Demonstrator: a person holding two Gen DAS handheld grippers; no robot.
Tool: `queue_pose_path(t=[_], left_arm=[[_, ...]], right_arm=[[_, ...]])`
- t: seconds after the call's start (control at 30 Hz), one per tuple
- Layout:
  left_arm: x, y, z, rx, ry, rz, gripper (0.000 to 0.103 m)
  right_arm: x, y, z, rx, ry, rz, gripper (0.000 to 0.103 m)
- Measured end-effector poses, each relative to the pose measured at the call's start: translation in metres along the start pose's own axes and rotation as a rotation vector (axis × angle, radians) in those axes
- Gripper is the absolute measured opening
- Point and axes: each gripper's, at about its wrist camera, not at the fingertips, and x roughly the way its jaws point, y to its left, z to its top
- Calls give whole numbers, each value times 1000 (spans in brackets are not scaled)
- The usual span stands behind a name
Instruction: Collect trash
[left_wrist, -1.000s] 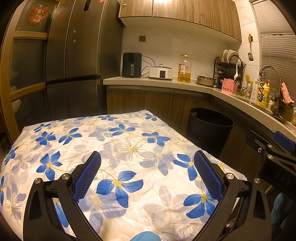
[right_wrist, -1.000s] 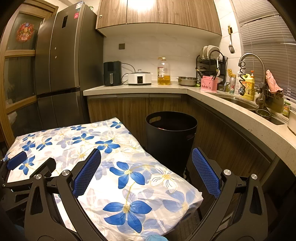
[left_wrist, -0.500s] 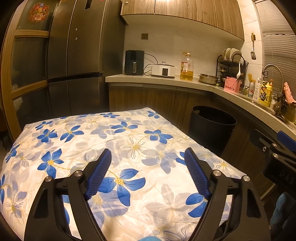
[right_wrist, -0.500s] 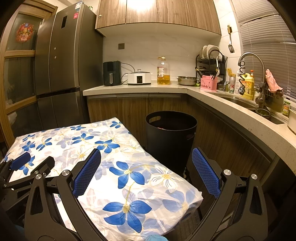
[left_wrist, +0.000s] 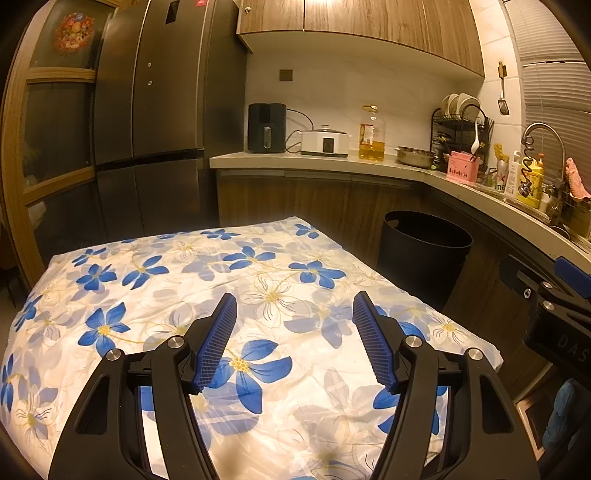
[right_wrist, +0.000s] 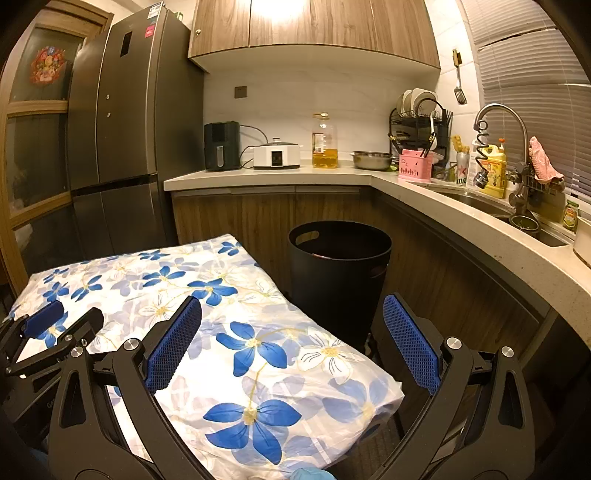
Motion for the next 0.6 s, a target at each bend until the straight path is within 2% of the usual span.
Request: queue_pose_path(t=[0.03,0.1,0.17,0.37,0.47,0.6], left_arm=[[0,-1,0,2,2,4,65],[0,-1,0,4,3,10,81],[-2,-2,0,5,-4,21,86],[-3,-3,2,3,-7,24,89],[-2,-2,4,-7,-1,26,94],[-1,0,5,-22,5,34,94]], right_arm=[[0,0,0,1,0,0,97],[0,0,0,1,0,1,97],[0,0,0,1,-1,-1,97],[1,-3,2,7,-2,-2,97],[1,-2,2,7,-2,-1,97],[2,-2,2,6,-2,-1,97]])
